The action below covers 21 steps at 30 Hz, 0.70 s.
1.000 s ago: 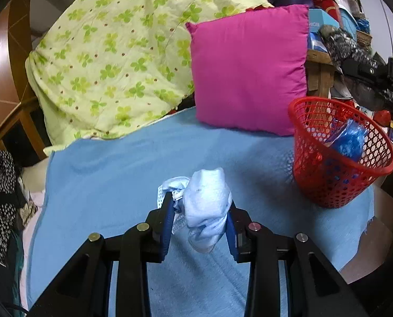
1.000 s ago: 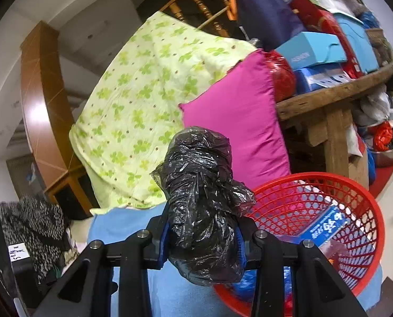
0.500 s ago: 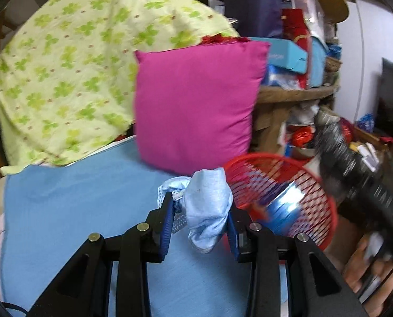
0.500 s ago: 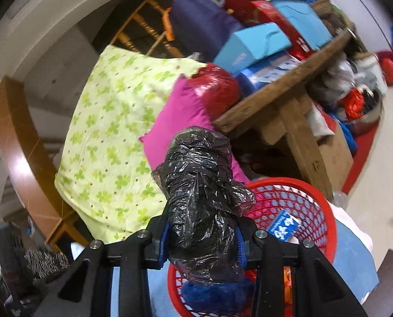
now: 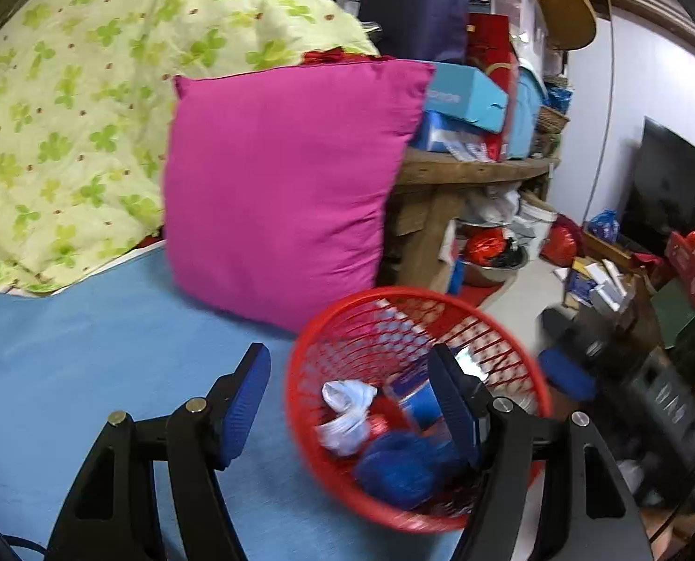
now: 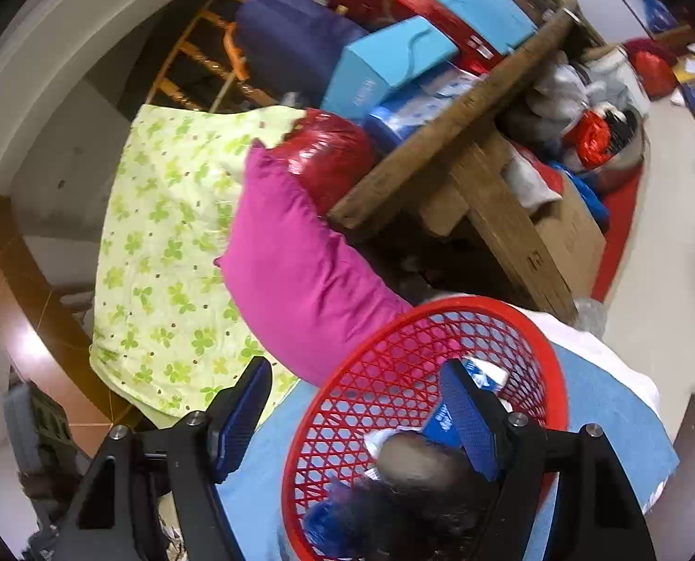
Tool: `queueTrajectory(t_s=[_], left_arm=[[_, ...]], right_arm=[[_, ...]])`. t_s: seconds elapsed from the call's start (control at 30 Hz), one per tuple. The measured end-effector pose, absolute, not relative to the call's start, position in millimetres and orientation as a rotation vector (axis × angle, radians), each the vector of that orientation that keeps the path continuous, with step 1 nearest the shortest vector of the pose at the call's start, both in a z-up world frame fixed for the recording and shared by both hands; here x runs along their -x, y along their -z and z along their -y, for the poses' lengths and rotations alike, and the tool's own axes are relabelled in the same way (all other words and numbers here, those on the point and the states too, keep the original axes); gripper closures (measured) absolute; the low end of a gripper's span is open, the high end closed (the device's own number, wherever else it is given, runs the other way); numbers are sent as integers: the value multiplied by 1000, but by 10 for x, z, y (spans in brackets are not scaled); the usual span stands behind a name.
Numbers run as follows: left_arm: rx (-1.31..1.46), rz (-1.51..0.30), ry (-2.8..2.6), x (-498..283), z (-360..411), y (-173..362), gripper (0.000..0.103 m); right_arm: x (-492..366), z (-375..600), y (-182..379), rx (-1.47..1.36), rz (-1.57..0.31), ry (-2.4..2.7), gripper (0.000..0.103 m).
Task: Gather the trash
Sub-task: 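Open both tools over the red basket to drop the black bag and white tissue, then move both tools back from the basket over the blue blanket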
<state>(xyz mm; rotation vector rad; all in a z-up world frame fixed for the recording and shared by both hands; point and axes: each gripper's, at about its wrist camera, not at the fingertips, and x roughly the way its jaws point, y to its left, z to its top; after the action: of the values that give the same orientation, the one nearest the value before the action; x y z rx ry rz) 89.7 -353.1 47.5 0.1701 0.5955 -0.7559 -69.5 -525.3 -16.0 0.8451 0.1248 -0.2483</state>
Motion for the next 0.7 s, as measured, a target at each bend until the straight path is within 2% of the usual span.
queueTrajectory(t_s=[0.13,0.3,0.4,0.53,0.67,0.7], left_arm=[[-190,-617,637,-959,3048,-308,30],[-233,-652,378,-1103,2111,186,28],[-211,-735,192,-1316,1458,623,28],[-15,-890,-41,-1703,642,1131,28],[50,-934,-77,-1889,325,1497,27],[15,-895,-62,-1891,305,1555,21]], right_arm=[[686,4833,-98,-616,-60,205,25],[511,4045,-250,-311,-66,23,25],[194,3445,-129,-160,-190,-124,25],[-474,2975,298,-113,-456,-167,25],[-1016,2786,741,-28,-588,-81,25],[-1134,2773,854,-15,-606,-59,25]])
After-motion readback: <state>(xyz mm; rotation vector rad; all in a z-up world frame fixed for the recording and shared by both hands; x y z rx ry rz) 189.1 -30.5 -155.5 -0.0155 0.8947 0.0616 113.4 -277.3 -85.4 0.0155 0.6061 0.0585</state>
